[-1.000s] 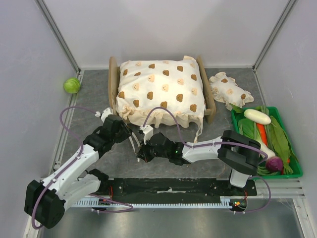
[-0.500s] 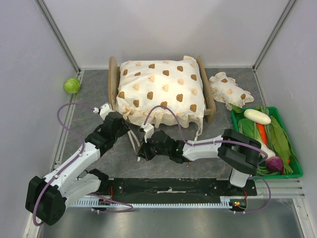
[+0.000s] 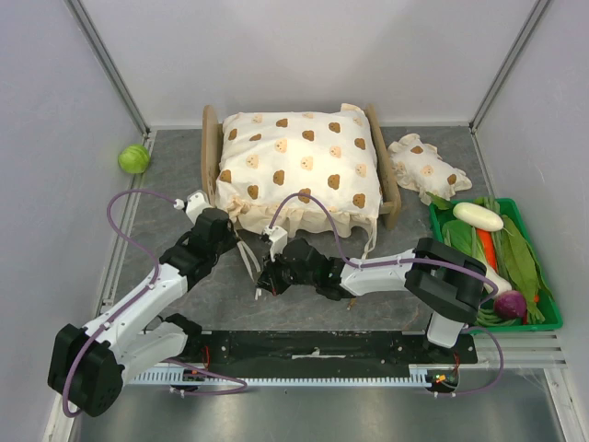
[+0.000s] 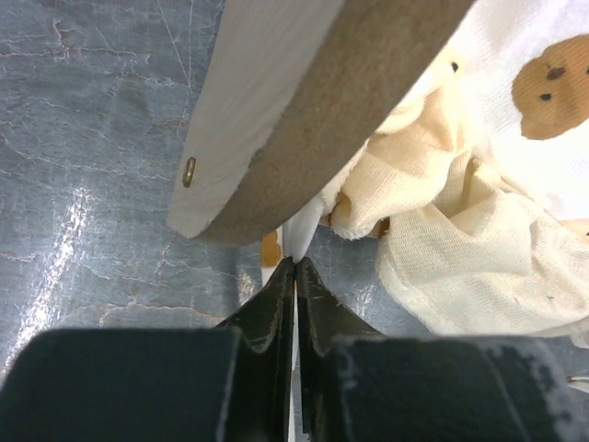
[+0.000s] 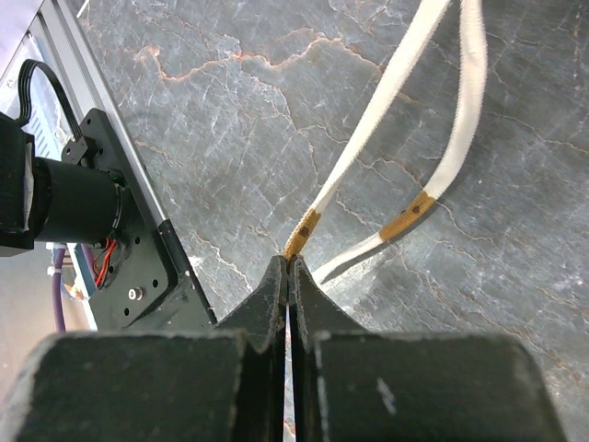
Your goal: Set up the pet bed
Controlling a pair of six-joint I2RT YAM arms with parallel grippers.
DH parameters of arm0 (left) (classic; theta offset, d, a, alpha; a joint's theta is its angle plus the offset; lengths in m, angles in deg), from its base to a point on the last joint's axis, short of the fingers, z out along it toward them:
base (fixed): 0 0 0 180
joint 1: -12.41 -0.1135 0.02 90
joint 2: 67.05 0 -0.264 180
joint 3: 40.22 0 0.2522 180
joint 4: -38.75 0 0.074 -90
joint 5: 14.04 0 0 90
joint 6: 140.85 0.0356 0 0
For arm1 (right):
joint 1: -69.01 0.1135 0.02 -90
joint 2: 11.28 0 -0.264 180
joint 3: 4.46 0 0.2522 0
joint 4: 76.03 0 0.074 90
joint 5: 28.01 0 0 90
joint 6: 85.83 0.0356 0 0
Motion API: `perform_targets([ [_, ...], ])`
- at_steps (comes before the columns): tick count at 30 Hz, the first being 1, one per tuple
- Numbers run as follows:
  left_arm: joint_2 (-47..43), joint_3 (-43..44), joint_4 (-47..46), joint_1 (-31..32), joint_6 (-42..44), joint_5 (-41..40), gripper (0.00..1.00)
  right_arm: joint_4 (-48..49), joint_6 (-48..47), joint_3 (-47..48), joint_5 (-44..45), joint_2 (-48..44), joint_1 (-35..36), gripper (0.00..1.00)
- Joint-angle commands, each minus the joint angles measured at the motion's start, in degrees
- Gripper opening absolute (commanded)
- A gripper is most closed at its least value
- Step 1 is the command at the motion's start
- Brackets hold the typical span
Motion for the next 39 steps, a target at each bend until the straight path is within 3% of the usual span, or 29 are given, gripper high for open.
perform_targets([
  [1,-2.39,-0.36,-0.06,-0.26,2.79,-1.61,0.06,1.81,0.18,0.80,-1.58,-2.29,-1.49,0.00],
  [6,-5.38,-0.97,2.23,-0.26,3.41,-0.11,0.10,1.81,0.45,1.41,-2.20,-2.38,-2.45,0.00],
  [11,-7.41,-2.64,0.66,-0.26,3.41,0.94,0.37,1.81,0.45,1.85,-2.98,-2.38,-2.45,0.00],
  [14,-5.92,-3.52,-0.66,-0.26,2.10,2.17,0.43,1.81,0.71,1.59,-3.25,-2.56,-2.45,0.00],
  [30,-2.49,-7.39,-11.03,-0.26,-3.01,4.02,0.49,3.04,1.42,0.44,-3.87,-2.38,-2.37,0.00],
  [39,0.59,-7.39,-12.35,-0.26,-4.06,3.76,0.49,3.48,1.42,0.36,-4.04,-2.03,-2.45,0.00],
])
